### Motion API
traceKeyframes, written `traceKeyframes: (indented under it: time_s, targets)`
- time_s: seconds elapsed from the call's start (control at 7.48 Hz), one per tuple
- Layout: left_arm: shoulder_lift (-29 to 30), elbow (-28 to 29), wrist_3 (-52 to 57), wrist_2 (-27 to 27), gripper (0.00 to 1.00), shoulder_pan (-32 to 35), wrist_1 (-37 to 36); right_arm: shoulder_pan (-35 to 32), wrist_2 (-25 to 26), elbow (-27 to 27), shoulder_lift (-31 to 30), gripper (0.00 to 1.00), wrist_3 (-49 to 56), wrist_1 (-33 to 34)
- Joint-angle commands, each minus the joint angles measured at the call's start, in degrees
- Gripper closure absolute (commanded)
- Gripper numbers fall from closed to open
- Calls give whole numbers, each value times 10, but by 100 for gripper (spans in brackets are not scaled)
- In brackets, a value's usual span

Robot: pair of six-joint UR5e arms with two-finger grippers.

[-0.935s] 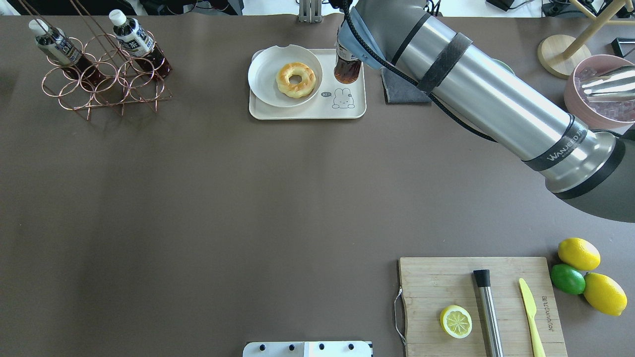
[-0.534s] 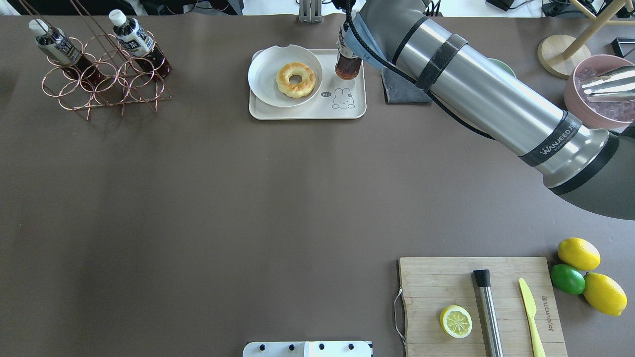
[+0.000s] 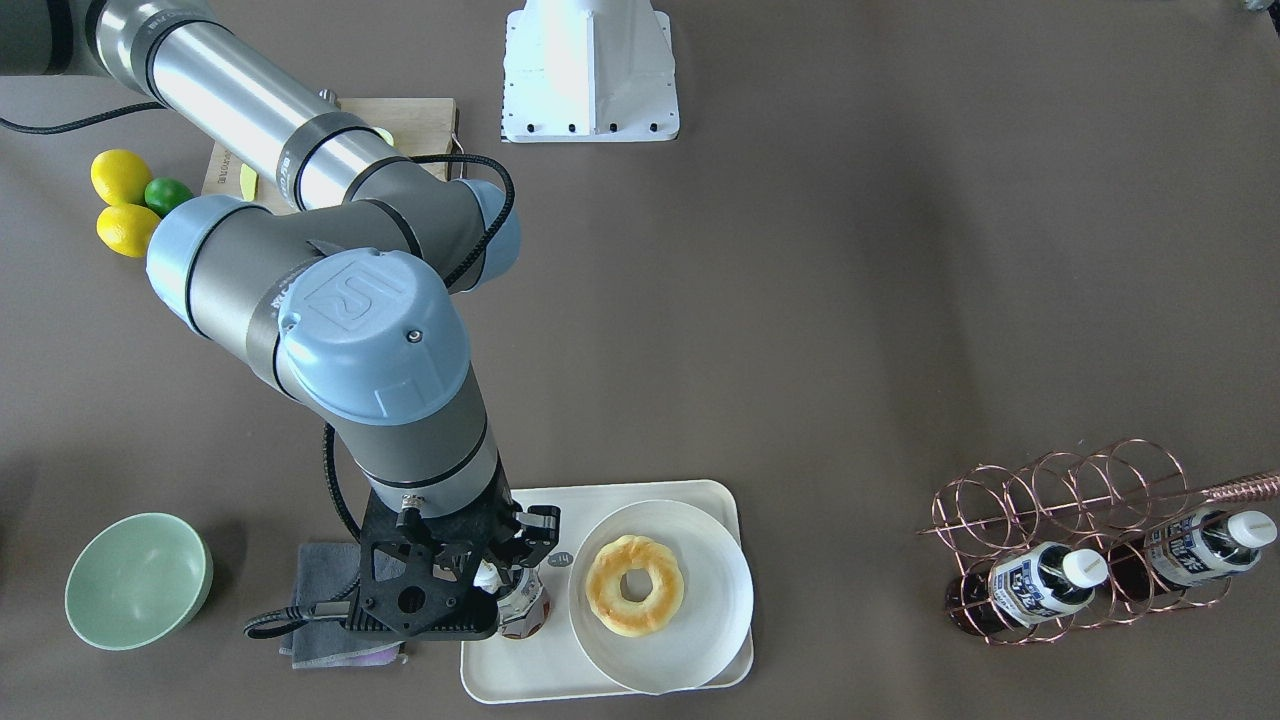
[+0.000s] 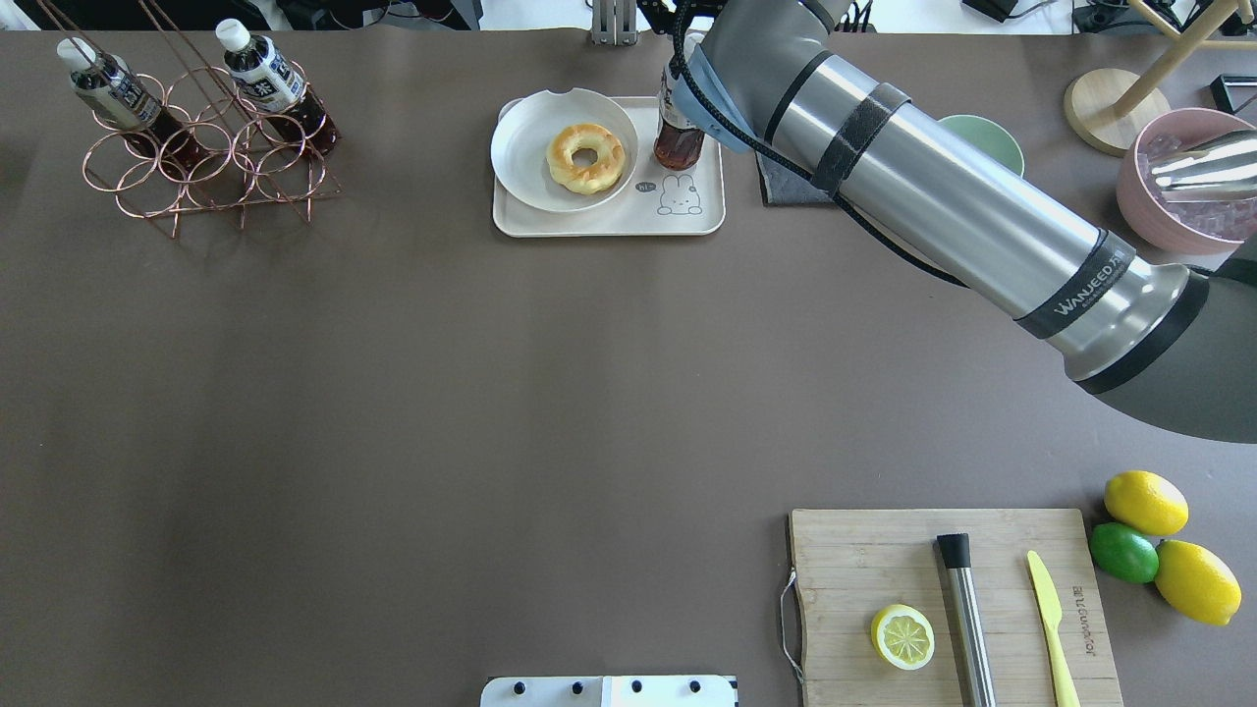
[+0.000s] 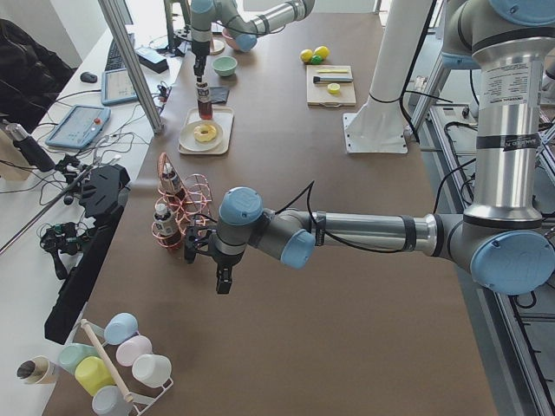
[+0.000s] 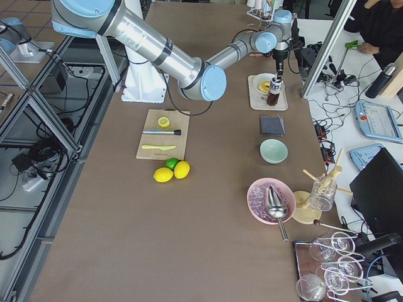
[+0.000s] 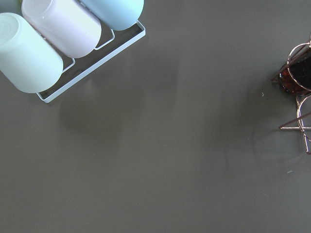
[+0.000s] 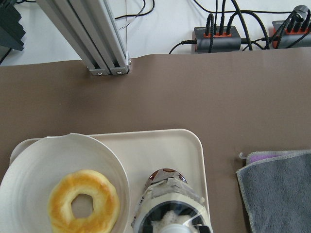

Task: Place tea on tray
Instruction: 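Carry the bottle onto the cream tray beside the bowl and release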

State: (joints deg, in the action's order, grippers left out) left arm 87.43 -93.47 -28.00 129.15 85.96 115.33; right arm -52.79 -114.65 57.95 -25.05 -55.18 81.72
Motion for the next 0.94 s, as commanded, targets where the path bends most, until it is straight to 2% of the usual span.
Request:
traceKeyframes:
  time_s: [0.0,0.67,0.8]
  targets:
    - [11,8,1,0,3,0,-5,1,-5,13,-2,100,0,6]
    - [11,7,0,1,3,-1,-5,-3,0,16,-11,100,10,25]
    - [12,7,0,1,3,-2,-5,-3,0,16,-11,96,10,26]
